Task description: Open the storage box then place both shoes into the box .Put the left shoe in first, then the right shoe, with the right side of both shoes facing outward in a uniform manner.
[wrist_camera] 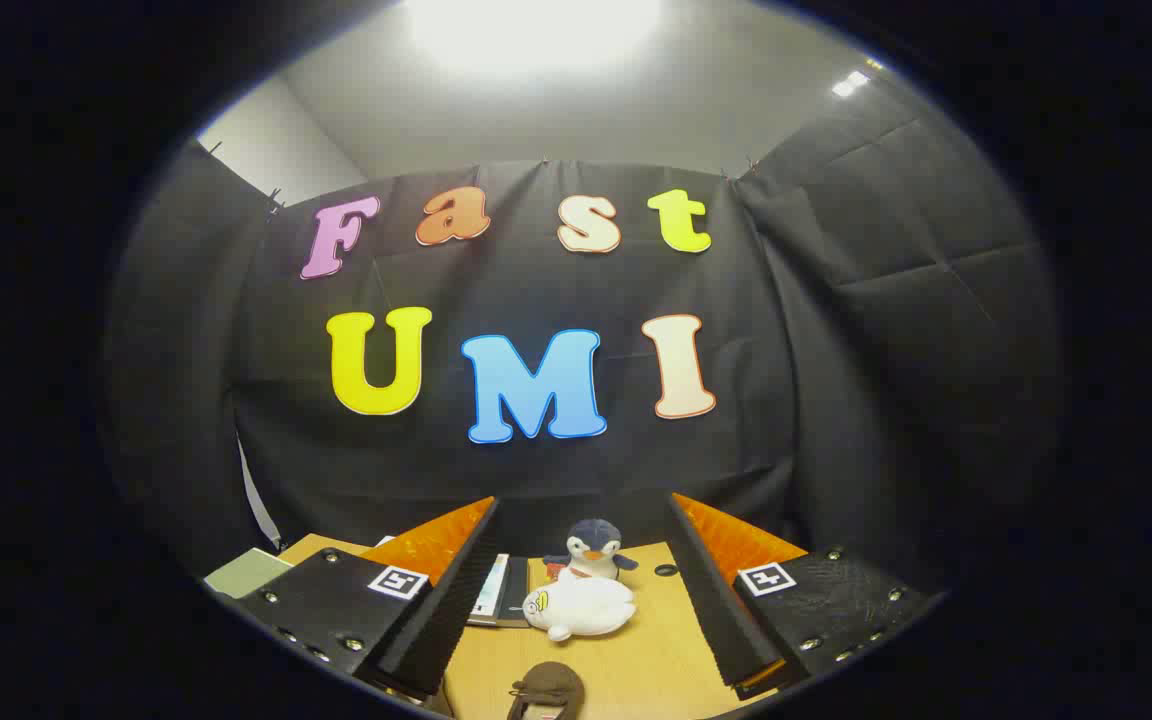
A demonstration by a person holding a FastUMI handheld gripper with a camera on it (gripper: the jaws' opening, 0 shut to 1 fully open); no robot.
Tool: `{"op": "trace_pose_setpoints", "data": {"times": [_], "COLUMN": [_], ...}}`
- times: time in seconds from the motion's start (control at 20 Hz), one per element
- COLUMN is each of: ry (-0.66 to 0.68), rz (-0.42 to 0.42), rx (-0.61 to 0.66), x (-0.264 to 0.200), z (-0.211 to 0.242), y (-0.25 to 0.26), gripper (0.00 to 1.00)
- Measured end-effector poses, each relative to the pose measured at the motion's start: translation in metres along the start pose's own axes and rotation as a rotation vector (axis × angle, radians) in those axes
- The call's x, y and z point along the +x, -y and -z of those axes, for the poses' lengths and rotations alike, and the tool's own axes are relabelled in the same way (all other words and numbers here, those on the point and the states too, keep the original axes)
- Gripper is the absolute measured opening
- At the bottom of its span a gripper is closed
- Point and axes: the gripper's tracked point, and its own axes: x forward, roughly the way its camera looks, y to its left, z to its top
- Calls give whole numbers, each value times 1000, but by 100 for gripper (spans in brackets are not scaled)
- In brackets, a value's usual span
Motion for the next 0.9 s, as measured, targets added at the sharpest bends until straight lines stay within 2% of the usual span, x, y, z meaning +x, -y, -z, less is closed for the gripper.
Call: {"op": "trace_pose_setpoints", "data": {"times": [0.65,0.9], "ry": [12,-35], "rz": [-104,-134], "rx": [-18,-11], "x": [31,41], "z": [3,25], "y": [-15,-28], "gripper": [97,97]}}
